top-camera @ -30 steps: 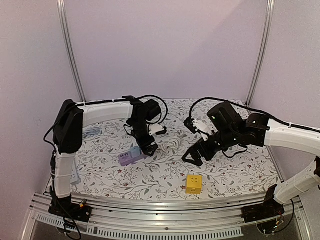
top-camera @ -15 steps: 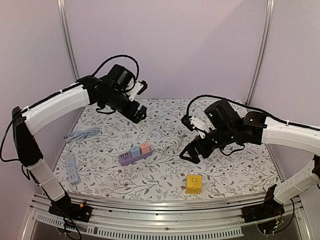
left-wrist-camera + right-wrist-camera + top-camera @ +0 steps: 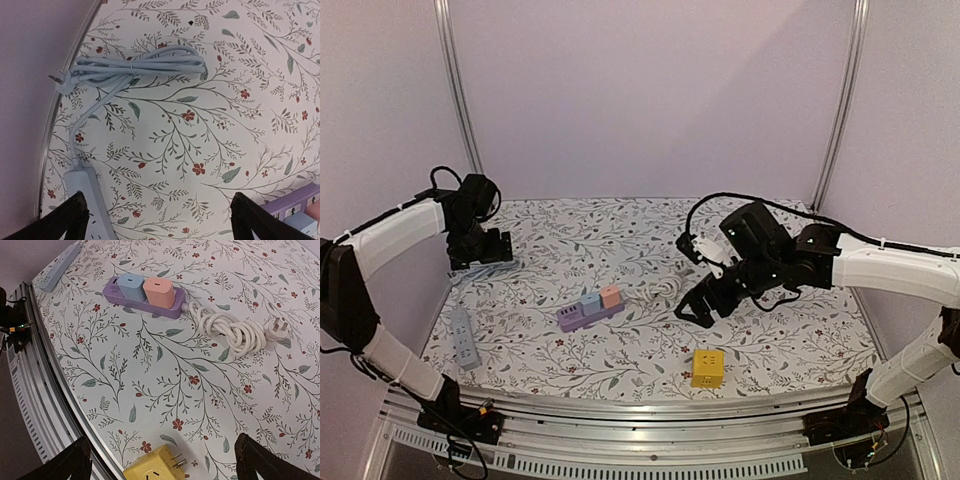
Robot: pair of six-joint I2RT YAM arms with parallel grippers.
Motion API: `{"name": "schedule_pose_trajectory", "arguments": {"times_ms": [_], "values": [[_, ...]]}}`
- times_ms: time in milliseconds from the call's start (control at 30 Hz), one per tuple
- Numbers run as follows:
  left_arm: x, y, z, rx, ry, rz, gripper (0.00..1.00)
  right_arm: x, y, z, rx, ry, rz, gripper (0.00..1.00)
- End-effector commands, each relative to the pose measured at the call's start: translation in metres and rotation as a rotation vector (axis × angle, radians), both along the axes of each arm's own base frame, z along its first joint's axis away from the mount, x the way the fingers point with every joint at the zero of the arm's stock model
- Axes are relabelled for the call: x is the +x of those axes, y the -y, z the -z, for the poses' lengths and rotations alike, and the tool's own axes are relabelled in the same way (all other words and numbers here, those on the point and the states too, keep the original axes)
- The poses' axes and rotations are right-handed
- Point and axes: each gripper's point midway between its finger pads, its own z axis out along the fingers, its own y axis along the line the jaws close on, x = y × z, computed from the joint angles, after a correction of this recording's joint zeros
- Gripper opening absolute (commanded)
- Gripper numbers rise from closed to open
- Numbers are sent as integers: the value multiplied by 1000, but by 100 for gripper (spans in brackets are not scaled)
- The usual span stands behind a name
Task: Insert the plug
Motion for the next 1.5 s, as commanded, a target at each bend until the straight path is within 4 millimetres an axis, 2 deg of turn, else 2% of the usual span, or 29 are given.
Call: {"name": "schedule_pose_trajectory", "arguments": {"times_ms": [0, 233, 400, 633, 767, 1067, 1333, 1467], "values": [[-32, -28, -13, 61, 16, -140, 99, 5, -7, -3, 9, 12, -19, 99], [-74, -69, 7, 78, -62, -289, 99, 5, -12, -1, 12, -3, -25, 99], [-89, -83, 16, 35, -76, -355, 97, 3, -10, 1, 14, -19, -14, 99], [-109, -99, 41, -20, -131, -429, 94, -2, -3, 4, 27, -41, 22, 99], [-109, -101, 46, -35, -139, -438, 93, -5, 2, 3, 42, -50, 40, 99], [-106, -101, 77, -99, -209, -457, 92, -7, 6, -3, 63, -43, 62, 99], [-107, -109, 98, -55, -267, -472, 85, -7, 7, -3, 69, -49, 77, 99], [-104, -107, 116, -86, -294, -463, 79, -9, 10, -5, 65, -49, 85, 99]]}}
